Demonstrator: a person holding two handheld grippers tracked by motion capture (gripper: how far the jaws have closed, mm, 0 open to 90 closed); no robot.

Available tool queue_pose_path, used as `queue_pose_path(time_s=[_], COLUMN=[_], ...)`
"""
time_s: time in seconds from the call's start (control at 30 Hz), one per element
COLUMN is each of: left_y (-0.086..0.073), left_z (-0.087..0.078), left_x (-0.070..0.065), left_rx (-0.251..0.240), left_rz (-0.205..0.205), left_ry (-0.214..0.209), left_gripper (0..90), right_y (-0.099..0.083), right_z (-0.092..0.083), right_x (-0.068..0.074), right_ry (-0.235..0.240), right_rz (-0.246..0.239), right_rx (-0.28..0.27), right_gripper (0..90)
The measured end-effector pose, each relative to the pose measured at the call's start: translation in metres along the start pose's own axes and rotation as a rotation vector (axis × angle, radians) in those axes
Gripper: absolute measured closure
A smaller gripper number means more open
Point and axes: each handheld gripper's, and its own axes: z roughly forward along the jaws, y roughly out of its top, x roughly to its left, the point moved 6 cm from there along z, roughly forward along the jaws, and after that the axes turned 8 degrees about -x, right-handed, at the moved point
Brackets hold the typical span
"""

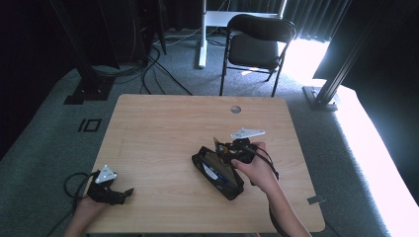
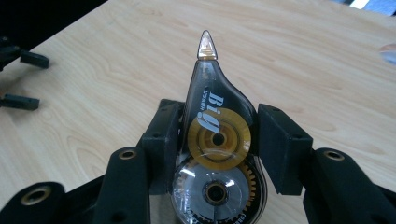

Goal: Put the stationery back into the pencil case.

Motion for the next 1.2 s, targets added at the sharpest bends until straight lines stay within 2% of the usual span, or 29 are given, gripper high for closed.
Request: queue_pose_path(time_s=[0.33, 0.73, 0.83, 0.93, 1.0, 1.2], left_y=[0.000, 0.000, 0.000, 0.000, 0.000, 0.000], left_z=[0.000, 0.000, 0.000, 0.000, 0.000, 0.000], left_x=[0.000, 0.000, 0.000, 0.000, 0.000, 0.000], left_rx=[0.000, 0.000, 0.000, 0.000, 0.000, 0.000], left_rz=[0.000, 0.000, 0.000, 0.000, -0.001, 0.000], left_ry=[0.000, 0.000, 0.000, 0.000, 0.000, 0.000], left_gripper=[1.2, 1.2, 1.2, 1.2, 1.2, 1.2], right_y=[-0.016, -0.036, -0.039, -0.042, -0.043, -0.046], right_z=[0.018, 0.039, 0.043, 0.046, 0.048, 0.054], right_x=[0.011, 0.019, 0.022, 0.020, 0.018, 0.016], right_ry=[0.021, 0.023, 0.037, 0.025, 0.018, 0.006], right_rz=[-0.009, -0.043, -0.051, -0.065, -0.054, -0.059], right_rx=[0.069, 0.173, 0.197, 0.217, 0.222, 0.254], right_gripper=[50.5, 50.4, 50.4, 50.4, 50.4, 50.5])
